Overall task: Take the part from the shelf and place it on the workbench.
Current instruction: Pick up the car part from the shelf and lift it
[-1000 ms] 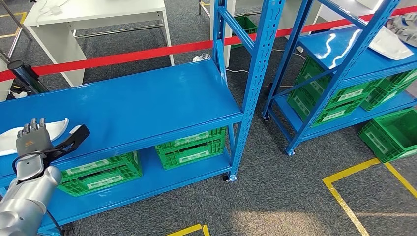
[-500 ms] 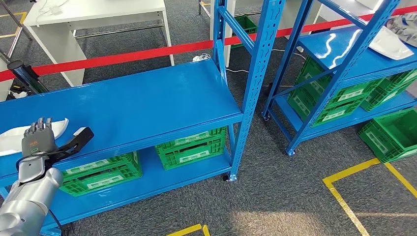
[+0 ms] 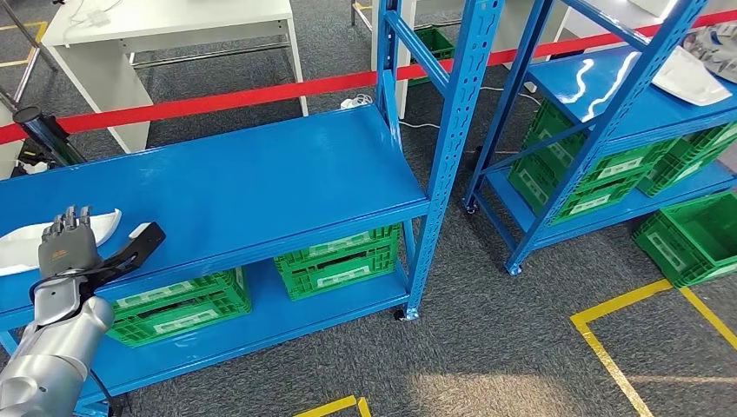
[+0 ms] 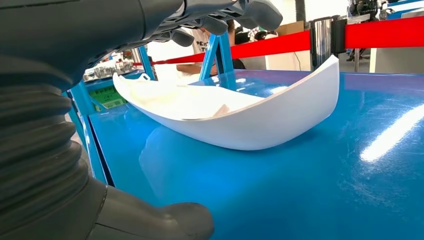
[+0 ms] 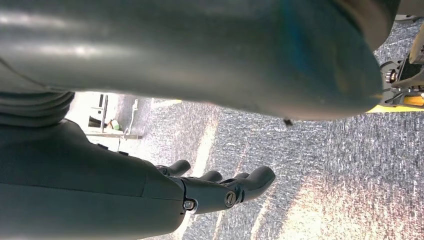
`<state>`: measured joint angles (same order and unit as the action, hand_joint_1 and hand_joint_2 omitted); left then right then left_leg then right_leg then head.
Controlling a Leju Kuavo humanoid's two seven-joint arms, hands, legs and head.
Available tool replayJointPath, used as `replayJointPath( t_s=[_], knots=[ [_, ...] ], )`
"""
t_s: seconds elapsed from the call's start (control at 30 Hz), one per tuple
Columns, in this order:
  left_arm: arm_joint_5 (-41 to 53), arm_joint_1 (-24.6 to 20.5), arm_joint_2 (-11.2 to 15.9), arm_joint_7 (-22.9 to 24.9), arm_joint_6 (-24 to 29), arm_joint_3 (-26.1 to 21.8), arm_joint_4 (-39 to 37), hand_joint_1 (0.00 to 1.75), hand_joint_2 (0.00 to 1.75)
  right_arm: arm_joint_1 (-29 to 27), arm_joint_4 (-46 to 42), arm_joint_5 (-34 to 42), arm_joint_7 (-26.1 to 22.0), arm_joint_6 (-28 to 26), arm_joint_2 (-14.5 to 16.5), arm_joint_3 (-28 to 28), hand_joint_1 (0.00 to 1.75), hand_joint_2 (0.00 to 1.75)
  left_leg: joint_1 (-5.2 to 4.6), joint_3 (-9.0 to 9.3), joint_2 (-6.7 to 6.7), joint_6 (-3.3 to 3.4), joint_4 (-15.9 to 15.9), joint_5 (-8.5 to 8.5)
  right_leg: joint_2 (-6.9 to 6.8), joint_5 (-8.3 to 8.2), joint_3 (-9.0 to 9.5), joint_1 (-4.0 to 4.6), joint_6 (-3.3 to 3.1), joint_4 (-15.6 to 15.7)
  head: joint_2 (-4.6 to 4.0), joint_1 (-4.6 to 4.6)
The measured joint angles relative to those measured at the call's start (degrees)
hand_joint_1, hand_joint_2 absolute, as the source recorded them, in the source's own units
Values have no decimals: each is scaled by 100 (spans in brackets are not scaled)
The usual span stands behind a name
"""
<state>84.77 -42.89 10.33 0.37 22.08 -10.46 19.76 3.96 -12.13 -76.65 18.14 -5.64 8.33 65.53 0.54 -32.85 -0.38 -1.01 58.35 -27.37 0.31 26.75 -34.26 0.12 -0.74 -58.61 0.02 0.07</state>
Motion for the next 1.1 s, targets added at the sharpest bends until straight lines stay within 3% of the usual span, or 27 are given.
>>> replayJointPath(
  t_s=[0.5, 1.1],
  knots=[
    [-129, 71, -12, -129, 243, -125, 64, 0, 175, 0, 0, -9, 1, 1, 0, 19, 0, 0, 0, 0, 0, 0, -1, 0, 0, 1, 0, 0, 0, 0, 1, 0],
    [89, 117, -32, 201, 196, -127, 45, 0, 175, 0, 0, -97, 1, 20, 0, 19, 0, 0, 0, 0, 0, 0, -1, 0, 0, 2, 0, 0, 0, 0, 1, 0]
  ],
)
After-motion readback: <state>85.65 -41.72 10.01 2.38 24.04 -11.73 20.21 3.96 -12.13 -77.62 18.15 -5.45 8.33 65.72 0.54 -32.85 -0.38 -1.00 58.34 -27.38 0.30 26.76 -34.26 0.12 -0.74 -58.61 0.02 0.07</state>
